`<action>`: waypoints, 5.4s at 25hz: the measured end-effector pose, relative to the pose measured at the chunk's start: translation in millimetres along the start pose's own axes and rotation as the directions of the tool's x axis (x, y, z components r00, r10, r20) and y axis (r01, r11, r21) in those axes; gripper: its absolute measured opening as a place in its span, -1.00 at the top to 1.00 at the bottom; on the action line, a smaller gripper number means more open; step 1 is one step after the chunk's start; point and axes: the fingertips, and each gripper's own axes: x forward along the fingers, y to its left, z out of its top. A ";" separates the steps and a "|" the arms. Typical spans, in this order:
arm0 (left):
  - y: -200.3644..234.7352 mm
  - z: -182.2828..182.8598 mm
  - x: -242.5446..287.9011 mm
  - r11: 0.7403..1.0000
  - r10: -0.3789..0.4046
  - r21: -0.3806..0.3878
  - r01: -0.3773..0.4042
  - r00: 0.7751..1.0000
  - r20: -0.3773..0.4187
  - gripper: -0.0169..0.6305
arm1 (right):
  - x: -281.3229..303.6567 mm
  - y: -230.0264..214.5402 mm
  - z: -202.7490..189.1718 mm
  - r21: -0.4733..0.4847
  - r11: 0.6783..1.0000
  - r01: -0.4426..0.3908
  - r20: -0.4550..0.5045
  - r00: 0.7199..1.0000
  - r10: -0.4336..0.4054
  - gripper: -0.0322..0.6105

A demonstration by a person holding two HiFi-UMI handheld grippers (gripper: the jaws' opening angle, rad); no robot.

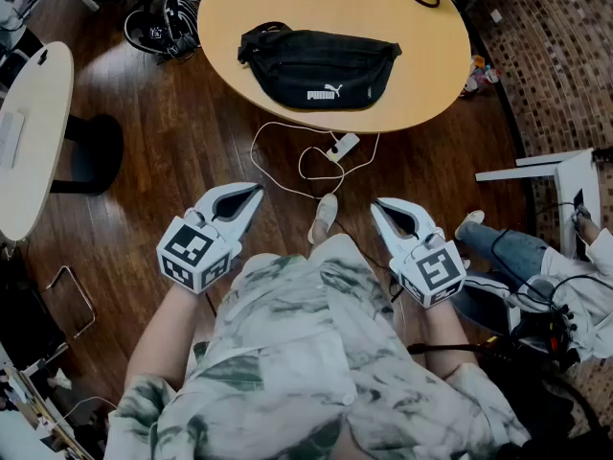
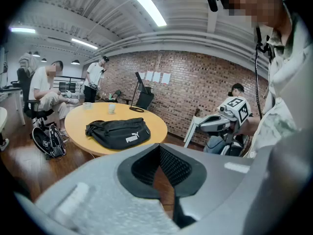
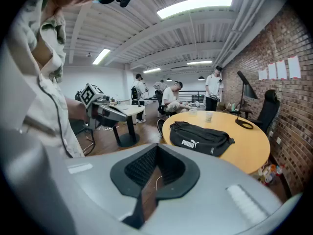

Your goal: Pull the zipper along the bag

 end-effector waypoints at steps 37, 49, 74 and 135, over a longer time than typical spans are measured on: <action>298.7 -15.7 279.7 0.986 -0.163 -0.098 0.135 0.903 -0.398 0.94 | 364.1 -130.4 0.8 -0.426 0.855 -0.297 -0.423 0.901 0.102 0.67; 297.1 -28.8 292.2 0.964 -0.267 -0.120 0.238 0.867 -0.421 0.94 | 420.4 -127.9 -25.3 -0.651 0.582 -0.487 -0.579 0.815 0.035 0.43; 301.4 -32.7 290.9 0.963 -0.266 -0.158 0.221 0.882 -0.389 0.94 | 432.3 -117.1 -39.2 -0.659 0.588 -0.469 -0.604 0.796 -0.041 0.84; 305.6 -45.0 295.0 0.998 -0.063 -0.031 0.054 0.859 -0.508 0.94 | 349.7 -192.9 -53.9 -0.547 0.814 -0.197 -0.466 0.879 -0.100 0.87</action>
